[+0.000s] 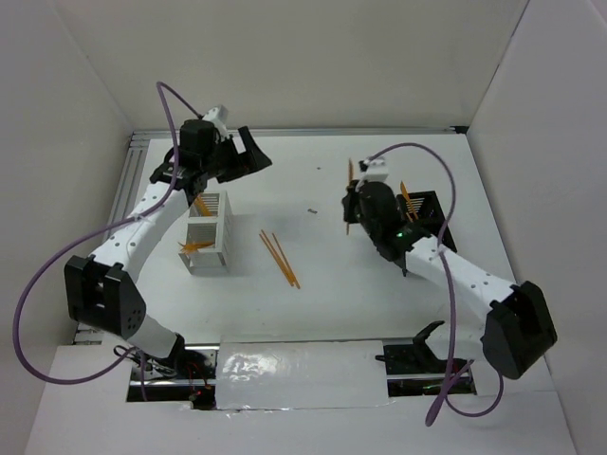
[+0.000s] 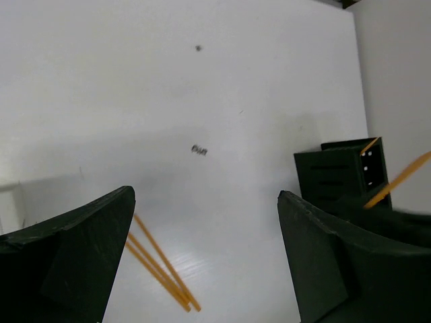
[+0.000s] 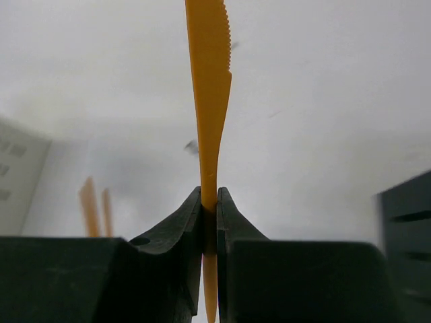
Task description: Sort the eating utensils into containers
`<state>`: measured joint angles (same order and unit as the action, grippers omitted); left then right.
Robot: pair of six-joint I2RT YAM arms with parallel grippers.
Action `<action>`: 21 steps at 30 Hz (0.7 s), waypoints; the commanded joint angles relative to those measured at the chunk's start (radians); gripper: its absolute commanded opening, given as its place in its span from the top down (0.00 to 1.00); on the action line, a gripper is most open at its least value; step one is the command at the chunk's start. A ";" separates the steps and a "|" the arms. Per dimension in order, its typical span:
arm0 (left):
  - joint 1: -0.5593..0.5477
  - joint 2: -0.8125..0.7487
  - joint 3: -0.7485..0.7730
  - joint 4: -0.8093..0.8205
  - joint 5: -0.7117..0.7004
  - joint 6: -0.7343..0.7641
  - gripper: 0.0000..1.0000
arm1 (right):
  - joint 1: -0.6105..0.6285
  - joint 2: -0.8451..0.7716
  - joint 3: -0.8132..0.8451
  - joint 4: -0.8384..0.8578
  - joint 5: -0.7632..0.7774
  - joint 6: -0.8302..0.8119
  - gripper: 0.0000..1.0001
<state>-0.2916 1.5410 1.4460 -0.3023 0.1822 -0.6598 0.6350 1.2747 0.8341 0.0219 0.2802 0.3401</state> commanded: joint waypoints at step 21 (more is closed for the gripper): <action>0.042 -0.018 -0.197 0.137 0.198 0.026 0.00 | -0.656 -0.057 -0.098 0.400 -0.233 -0.493 0.91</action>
<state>-0.2539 1.5024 1.2427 -0.2050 0.3534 -0.6540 0.0010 1.2366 0.7883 0.2943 0.0875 -0.1051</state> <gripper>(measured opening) 0.997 0.145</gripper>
